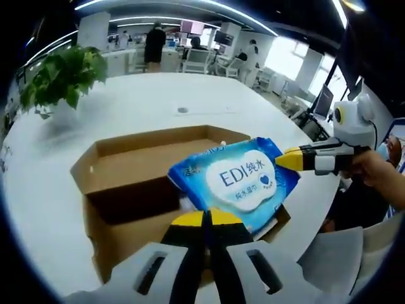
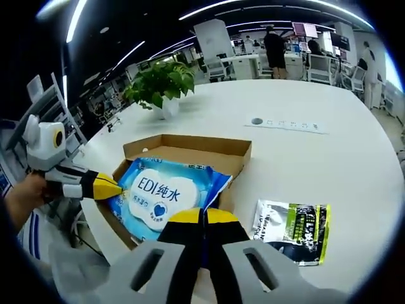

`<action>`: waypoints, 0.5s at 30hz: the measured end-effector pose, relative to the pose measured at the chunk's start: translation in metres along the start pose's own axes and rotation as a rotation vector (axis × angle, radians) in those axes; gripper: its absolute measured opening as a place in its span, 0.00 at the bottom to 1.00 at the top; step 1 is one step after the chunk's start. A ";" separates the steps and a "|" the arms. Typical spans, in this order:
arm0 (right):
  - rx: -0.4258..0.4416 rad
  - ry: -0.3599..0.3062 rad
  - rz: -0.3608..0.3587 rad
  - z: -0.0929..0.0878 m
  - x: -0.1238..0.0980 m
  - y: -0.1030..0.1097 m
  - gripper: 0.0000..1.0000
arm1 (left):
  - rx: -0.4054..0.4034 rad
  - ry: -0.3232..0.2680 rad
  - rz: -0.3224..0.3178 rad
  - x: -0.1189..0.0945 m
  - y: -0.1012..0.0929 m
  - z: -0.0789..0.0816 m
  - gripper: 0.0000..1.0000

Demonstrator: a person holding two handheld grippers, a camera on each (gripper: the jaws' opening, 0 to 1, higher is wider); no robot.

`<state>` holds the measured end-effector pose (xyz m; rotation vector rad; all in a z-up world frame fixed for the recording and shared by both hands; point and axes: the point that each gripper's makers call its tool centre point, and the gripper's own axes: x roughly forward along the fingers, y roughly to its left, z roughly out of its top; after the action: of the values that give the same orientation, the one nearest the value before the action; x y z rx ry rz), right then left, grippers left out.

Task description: Operate the shoe box by opening the lid, removing the specified soft item, and placing it in the target area until the item is outside and the box remains undamaged.

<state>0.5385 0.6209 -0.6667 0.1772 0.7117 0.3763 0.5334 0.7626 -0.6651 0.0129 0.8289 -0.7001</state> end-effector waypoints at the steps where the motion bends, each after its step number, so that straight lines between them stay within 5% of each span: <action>1: 0.000 0.000 -0.002 0.000 -0.001 -0.002 0.00 | 0.001 0.000 -0.002 0.001 -0.002 0.001 0.00; 15: 0.023 -0.004 -0.048 -0.001 -0.021 -0.037 0.00 | 0.003 -0.012 -0.050 0.023 -0.031 0.013 0.00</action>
<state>0.5337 0.5783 -0.6656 0.1823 0.7154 0.3215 0.5354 0.7218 -0.6639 -0.0090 0.8193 -0.7476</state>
